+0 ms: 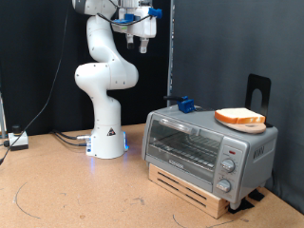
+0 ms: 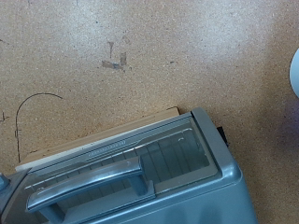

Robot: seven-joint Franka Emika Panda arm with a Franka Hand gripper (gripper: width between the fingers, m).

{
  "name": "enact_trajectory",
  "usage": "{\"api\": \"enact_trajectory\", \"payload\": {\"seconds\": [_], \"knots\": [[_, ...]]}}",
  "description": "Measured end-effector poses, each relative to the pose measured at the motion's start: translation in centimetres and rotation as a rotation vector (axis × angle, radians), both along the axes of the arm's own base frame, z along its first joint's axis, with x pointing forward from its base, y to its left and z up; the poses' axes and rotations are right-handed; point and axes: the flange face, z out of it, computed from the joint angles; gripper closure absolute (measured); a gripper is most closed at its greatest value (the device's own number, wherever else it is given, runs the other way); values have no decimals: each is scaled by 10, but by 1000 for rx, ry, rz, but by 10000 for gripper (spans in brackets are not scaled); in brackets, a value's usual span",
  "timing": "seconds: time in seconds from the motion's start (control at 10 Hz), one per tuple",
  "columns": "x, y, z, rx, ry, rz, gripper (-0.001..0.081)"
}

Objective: Make a piece of toast with the oven

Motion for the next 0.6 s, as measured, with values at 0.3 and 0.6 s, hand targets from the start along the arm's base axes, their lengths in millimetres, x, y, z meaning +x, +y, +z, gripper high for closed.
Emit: {"api": "enact_trajectory", "payload": {"seconds": [0.3, 0.6], "knots": [[4, 25, 5, -9, -3, 252, -1], [14, 49, 3, -45, 20, 606, -1]]}}
